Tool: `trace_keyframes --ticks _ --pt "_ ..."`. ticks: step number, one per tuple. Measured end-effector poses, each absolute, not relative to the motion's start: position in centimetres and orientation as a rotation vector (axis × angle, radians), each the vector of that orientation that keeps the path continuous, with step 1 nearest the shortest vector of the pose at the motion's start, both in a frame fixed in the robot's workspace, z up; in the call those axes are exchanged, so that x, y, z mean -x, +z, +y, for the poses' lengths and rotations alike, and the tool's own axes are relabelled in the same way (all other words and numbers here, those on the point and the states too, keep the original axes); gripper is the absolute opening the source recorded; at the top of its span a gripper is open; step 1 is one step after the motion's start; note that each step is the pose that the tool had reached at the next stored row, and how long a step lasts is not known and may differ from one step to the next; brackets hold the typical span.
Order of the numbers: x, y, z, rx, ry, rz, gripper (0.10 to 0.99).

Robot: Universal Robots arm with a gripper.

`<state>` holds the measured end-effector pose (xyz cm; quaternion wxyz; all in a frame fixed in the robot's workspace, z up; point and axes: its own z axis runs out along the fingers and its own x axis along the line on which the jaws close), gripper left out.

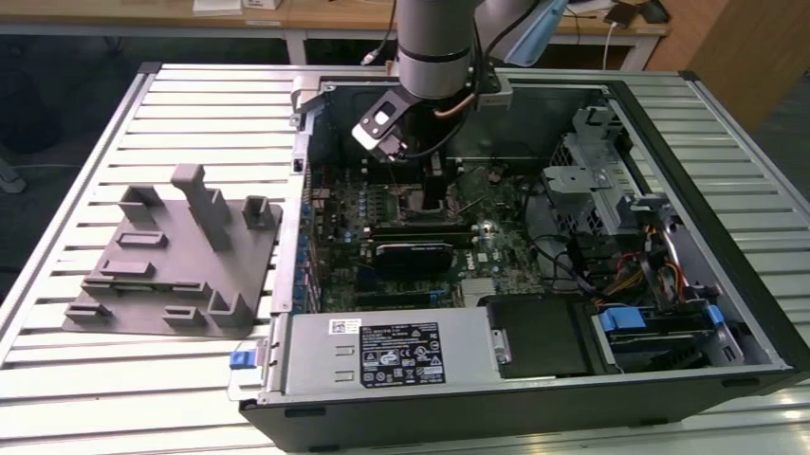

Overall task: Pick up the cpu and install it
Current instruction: 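Place the cpu into insertion slot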

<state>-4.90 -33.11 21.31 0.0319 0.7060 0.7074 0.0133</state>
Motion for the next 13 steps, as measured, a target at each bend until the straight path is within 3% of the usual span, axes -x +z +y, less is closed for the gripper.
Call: trace_keyframes --ticks 10,12,13 --pt "4.90 21.67 -33.10 -2.174 0.041 2.178 0.596" --pt "4.90 21.67 -33.10 -2.174 0.041 2.178 0.475" --pt "4.90 21.67 -33.10 -2.174 0.041 2.178 0.475"
